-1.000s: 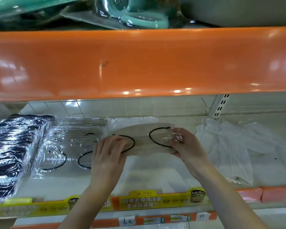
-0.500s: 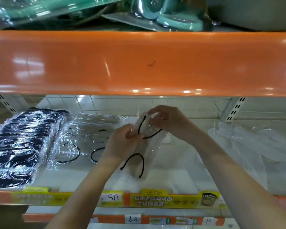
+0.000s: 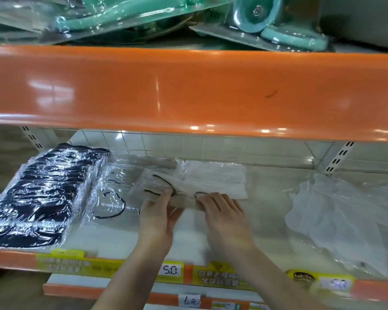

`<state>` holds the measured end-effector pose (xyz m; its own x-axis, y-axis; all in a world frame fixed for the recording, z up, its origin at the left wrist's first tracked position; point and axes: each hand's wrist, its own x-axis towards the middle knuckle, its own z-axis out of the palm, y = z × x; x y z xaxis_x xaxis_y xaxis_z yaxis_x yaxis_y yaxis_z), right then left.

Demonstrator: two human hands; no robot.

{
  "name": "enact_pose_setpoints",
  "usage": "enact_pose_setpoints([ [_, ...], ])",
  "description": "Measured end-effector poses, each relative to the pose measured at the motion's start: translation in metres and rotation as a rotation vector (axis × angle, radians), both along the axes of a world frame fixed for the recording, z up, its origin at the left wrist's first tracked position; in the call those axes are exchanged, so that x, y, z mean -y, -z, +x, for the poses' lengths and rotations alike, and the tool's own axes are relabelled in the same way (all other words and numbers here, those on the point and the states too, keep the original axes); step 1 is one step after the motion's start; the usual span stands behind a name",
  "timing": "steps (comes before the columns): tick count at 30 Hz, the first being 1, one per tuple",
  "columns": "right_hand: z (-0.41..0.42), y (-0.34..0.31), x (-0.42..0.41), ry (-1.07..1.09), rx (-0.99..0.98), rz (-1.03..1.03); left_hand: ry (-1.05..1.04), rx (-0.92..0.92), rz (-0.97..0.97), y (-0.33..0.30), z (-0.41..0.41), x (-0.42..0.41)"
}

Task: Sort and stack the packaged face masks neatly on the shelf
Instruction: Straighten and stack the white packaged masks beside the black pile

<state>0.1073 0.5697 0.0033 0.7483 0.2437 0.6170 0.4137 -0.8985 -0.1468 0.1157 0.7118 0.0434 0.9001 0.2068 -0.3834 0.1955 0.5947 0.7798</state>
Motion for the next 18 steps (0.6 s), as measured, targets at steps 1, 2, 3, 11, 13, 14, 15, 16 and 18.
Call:
enact_pose_setpoints([
  [1, 0.001, 0.000, 0.002, 0.002, 0.002, 0.021, 0.084, 0.024, 0.047, -0.006, -0.009, 0.000],
  [2, 0.001, 0.000, 0.005, -0.005, 0.003, 0.038, 0.185, 0.042, 0.135, -0.012, -0.017, 0.000],
  [3, 0.000, -0.001, 0.006, -0.012, 0.004, 0.054, 0.291, 0.064, 0.287, -0.018, -0.026, 0.000],
  [11, 0.011, -0.023, -0.016, -0.042, 0.071, 0.091, 0.048, 0.928, 1.880, -0.024, -0.014, -0.039],
  [13, 0.017, -0.027, -0.029, -0.083, 0.087, 0.121, 0.047, 0.921, 2.005, -0.020, -0.003, -0.056],
  [14, 0.020, -0.030, -0.037, -0.102, 0.101, 0.137, 0.017, 0.916, 2.034, -0.017, 0.001, -0.065],
  [15, 0.023, -0.032, -0.045, -0.119, 0.118, 0.149, -0.025, 0.905, 2.058, -0.015, 0.004, -0.074],
  [16, 0.026, -0.034, -0.053, -0.137, 0.135, 0.158, -0.065, 0.888, 2.073, -0.013, 0.008, -0.083],
  [18, 0.030, -0.035, -0.069, -0.181, 0.149, 0.169, -0.118, 0.870, 2.062, -0.011, 0.014, -0.099],
])
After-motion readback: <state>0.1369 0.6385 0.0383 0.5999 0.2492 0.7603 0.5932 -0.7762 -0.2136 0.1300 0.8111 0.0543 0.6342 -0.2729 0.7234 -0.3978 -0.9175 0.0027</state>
